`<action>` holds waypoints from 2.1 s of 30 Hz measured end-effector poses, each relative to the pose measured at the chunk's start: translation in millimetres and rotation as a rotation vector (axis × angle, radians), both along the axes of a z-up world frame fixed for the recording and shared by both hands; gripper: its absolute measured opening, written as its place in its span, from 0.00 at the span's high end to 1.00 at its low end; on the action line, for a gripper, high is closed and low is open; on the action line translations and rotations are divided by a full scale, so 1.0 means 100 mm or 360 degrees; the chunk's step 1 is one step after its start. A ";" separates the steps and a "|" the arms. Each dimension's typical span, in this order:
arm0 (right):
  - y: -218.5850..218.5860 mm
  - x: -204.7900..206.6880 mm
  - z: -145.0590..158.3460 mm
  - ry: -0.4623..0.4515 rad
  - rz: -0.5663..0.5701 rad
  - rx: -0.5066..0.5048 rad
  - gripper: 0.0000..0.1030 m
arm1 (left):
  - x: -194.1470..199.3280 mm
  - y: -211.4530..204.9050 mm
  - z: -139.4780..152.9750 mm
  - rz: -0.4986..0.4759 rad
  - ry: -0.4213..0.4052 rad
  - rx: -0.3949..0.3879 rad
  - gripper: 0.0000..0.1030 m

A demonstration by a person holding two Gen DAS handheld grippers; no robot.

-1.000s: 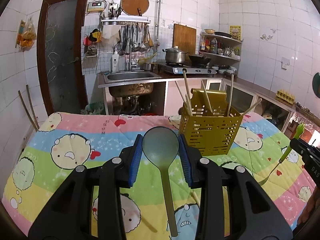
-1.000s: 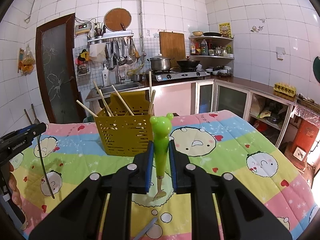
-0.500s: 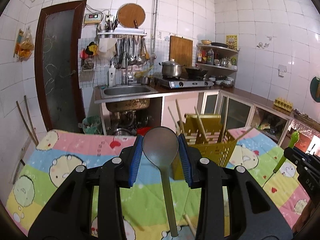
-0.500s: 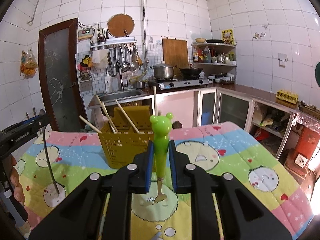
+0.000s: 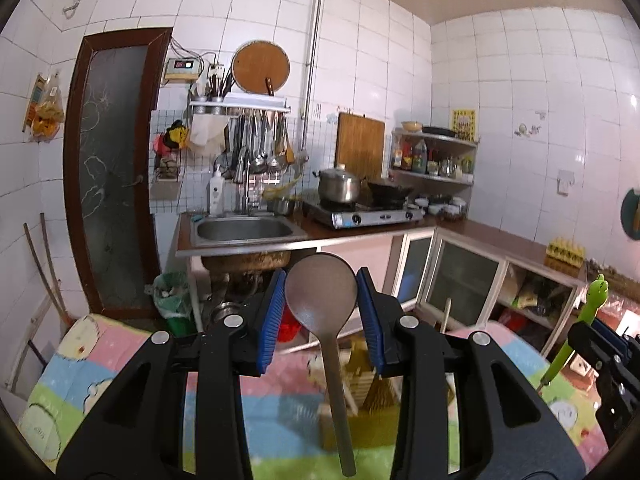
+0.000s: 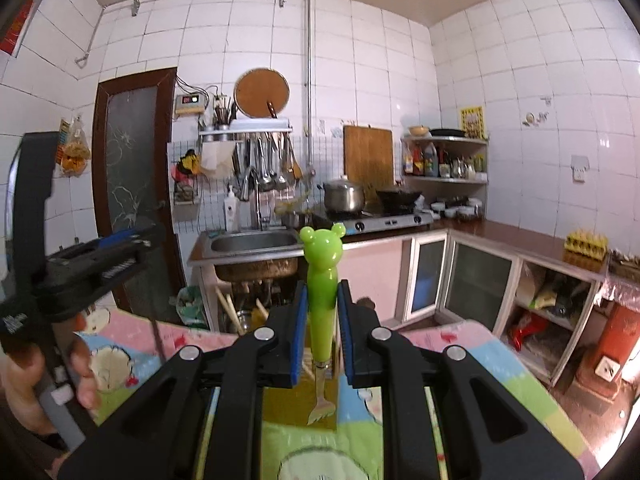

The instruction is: Organize utensils

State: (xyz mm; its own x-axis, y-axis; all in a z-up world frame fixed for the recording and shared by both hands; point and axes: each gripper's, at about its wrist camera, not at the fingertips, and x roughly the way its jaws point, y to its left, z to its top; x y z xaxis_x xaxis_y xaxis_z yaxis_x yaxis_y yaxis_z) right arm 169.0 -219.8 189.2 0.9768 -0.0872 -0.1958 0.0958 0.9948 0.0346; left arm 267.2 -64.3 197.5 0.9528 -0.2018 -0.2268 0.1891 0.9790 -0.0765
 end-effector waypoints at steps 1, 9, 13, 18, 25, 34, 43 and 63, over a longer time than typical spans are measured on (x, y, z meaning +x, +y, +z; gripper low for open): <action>0.00 0.08 0.06 -0.0005 0.0004 -0.0001 0.85 | 0.09 -0.05 0.03 0.0011 -0.0020 -0.0003 0.66; -0.03 0.70 0.13 0.0063 0.0000 0.0000 0.85 | 0.64 -0.36 -0.18 0.0009 -0.0037 0.0024 0.66; -0.11 0.93 -0.06 0.0124 -0.0003 0.0026 0.85 | 0.80 -0.45 -0.39 -0.0001 0.0001 0.0019 0.66; -0.21 1.13 -0.28 0.0194 -0.0009 0.0052 0.85 | 0.85 -0.50 -0.56 0.0012 -0.0053 0.0042 0.66; -0.28 1.27 -0.50 0.0268 -0.0006 0.0093 0.85 | 0.91 -0.53 -0.72 0.0027 -0.0070 0.0096 0.66; -0.24 1.41 -0.76 0.0375 -0.0043 0.0087 0.85 | 0.97 -0.52 -0.90 0.0020 -0.0047 0.0123 0.66; -0.22 1.50 -0.88 0.0531 -0.0054 0.0067 0.71 | 0.87 -0.32 -0.70 0.0065 0.0031 0.0100 0.42; -0.15 0.10 -1.18 0.0648 -0.0201 0.0071 0.18 | -0.37 0.66 -0.99 0.0177 0.0361 0.0161 0.05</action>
State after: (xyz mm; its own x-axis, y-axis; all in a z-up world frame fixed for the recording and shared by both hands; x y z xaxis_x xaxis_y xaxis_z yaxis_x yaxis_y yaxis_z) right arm 179.1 -235.0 70.8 0.8013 -0.1840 -0.5693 0.2317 0.9727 0.0117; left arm 229.7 2.1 98.8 0.8903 -0.0642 -0.4509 0.0691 0.9976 -0.0055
